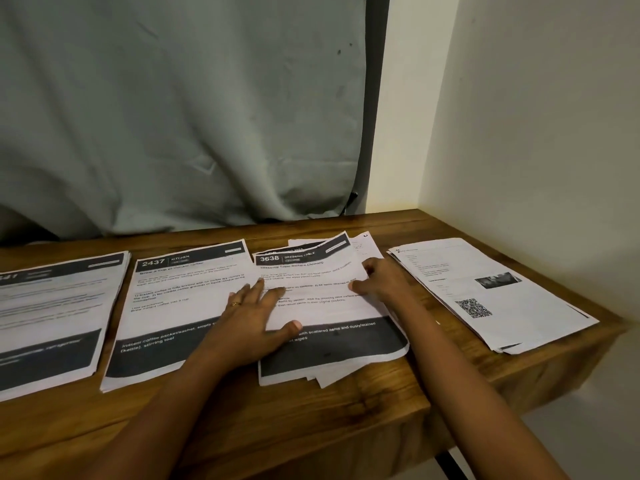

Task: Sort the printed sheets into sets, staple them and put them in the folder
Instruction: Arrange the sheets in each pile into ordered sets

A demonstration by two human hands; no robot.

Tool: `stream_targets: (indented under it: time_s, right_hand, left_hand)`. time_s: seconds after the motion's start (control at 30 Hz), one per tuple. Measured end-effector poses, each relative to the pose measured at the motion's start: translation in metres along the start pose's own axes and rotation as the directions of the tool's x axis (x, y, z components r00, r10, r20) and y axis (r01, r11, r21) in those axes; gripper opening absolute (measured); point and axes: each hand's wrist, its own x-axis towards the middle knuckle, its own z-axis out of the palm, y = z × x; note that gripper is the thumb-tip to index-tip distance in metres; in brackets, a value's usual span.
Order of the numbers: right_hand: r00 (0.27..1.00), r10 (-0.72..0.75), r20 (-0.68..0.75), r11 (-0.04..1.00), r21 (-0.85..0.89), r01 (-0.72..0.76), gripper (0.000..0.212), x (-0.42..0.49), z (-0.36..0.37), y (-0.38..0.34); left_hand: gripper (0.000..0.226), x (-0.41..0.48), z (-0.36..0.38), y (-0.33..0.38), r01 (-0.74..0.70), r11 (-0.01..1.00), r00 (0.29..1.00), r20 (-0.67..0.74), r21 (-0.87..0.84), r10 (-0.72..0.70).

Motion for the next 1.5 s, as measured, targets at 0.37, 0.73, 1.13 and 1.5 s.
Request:
stream_targets:
  time_s: [0.37, 0.73, 1.13, 1.5]
  right_hand:
    - [0.995, -0.046, 0.091, 0.996, 0.074, 0.039, 0.063, 0.005, -0.004, 0.007]
    - [0.998, 0.0, 0.065, 0.991, 0.136, -0.009, 0.068, 0.01, -0.005, 0.017]
    - [0.998, -0.033, 0.061, 0.999, -0.017, 0.034, 0.064, 0.021, -0.006, 0.006]
    - [0.985, -0.159, 0.063, 0.983, 0.106, 0.152, 0.036, 0.013, -0.013, 0.02]
  left_hand:
    - [0.122, 0.001, 0.003, 0.001, -0.072, 0.997, 0.997, 0.033, 0.018, 0.072]
    - [0.074, -0.005, -0.006, 0.013, -0.03, 0.99, 0.996, -0.085, -0.135, 0.018]
    - [0.055, -0.009, -0.008, 0.012, -0.054, 0.942, 0.953, -0.298, -0.331, -0.05]
    - [0.07, -0.003, -0.002, 0.01, -0.106, 0.989, 0.994, 0.016, 0.106, 0.105]
